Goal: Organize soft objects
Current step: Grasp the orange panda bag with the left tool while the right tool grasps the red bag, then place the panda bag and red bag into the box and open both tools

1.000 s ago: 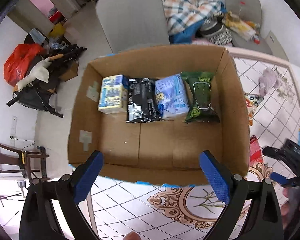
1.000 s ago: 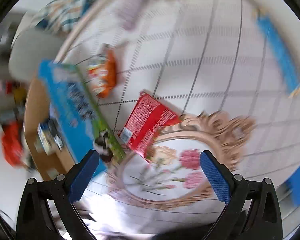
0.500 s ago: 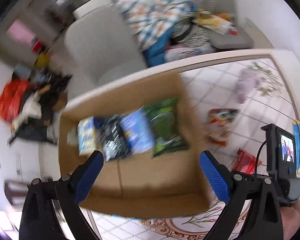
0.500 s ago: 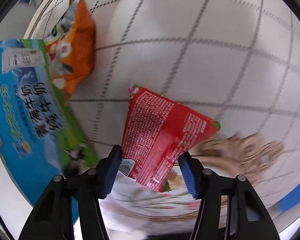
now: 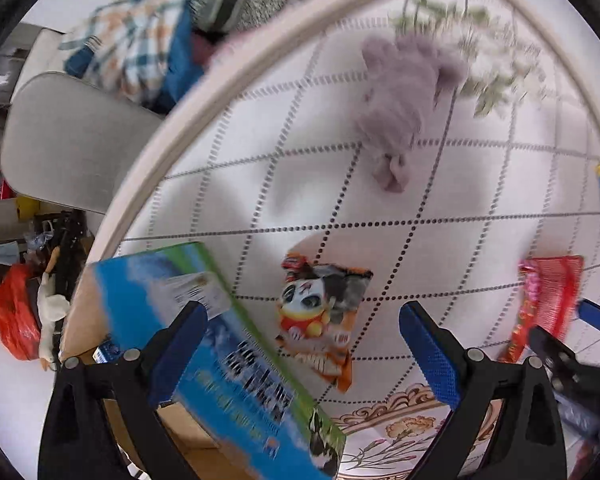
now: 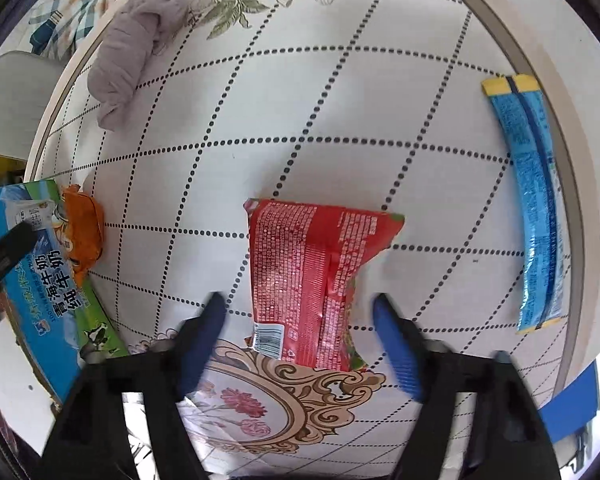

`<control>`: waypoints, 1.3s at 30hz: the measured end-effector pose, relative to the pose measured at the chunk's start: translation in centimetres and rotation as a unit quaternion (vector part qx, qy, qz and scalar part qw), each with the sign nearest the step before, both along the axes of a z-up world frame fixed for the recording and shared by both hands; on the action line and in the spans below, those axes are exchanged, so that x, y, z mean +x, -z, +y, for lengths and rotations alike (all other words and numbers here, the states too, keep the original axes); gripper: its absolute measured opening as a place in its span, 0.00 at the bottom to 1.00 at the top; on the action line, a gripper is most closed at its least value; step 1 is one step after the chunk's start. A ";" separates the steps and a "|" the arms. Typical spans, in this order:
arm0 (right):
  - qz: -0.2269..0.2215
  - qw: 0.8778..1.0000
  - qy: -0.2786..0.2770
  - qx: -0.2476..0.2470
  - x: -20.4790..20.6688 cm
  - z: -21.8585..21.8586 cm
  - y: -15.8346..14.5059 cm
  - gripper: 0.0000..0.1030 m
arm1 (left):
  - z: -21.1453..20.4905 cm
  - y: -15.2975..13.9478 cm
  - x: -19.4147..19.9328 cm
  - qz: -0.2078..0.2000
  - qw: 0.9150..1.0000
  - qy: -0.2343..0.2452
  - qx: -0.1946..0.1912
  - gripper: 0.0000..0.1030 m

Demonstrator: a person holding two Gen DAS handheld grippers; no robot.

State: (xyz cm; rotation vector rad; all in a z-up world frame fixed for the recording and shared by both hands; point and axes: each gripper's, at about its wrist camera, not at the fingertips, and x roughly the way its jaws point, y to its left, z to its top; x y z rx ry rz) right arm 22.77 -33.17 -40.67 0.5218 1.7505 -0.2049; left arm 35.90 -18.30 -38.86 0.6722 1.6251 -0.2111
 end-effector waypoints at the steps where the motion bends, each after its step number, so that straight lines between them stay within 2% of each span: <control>1: 0.005 1.000 0.001 -0.005 -0.2 -0.3 0.1 0.78 | -0.2 0.9 0.1 0.005 1.000 0.006 0.014 0.96; 2: 0.008 1.000 0.007 -0.004 -0.4 -0.2 0.3 0.78 | -0.3 1.6 0.2 0.009 1.000 0.009 0.023 0.95; 4: 0.009 1.000 0.024 0.011 -1.2 0.4 1.0 0.78 | -0.6 3.1 0.2 0.022 0.999 0.013 0.033 0.88; 5: 0.009 0.999 0.035 0.019 -1.3 0.0 1.4 0.78 | -0.7 3.7 0.2 0.030 0.999 0.010 0.037 0.79; 6: 0.007 0.999 0.044 0.026 -1.4 -0.5 1.8 0.78 | -0.7 4.3 0.2 0.038 0.998 0.009 0.043 0.62; 8: 0.007 0.999 0.043 0.016 -1.3 -1.3 2.4 0.75 | -0.4 5.2 -0.1 0.049 0.998 0.004 0.048 0.47; 11: -0.001 1.000 0.020 -0.013 -0.9 -0.6 2.4 0.53 | 0.7 4.8 -0.3 0.039 0.998 -0.035 0.031 0.45; 15: -0.010 1.000 0.003 -0.027 -0.2 -0.2 1.7 0.47 | 2.9 3.5 -1.2 0.047 0.993 -0.104 -0.034 0.44; 19: -0.029 0.999 -0.012 -0.029 -0.3 0.0 -0.5 0.45 | 3.9 0.8 -3.2 0.038 0.986 -0.133 -0.096 0.44; 22: -0.059 0.997 -0.033 -0.023 -0.4 0.5 -3.8 0.45 | 4.9 -2.9 -5.0 0.011 0.978 -0.149 -0.144 0.44; 27: -0.111 0.991 -0.074 -0.004 -0.7 2.0 -10.4 0.45 | 8.0 -10.1 -7.8 -0.042 0.957 -0.184 -0.220 0.44; 31: -0.149 0.982 -0.114 0.018 -1.5 6.9 -14.6 0.45 | 11.5 -14.1 -8.8 -0.076 0.947 -0.199 -0.240 0.44; 34: -0.170 0.973 -0.148 0.041 -0.5 11.6 -16.7 0.45 | 15.6 -16.2 -10.3 -0.095 0.944 -0.212 -0.235 0.44; 39: -0.176 0.958 -0.211 0.077 0.2 21.1 -17.8 0.45 | 23.2 -16.1 -10.9 -0.099 0.940 -0.251 -0.211 0.44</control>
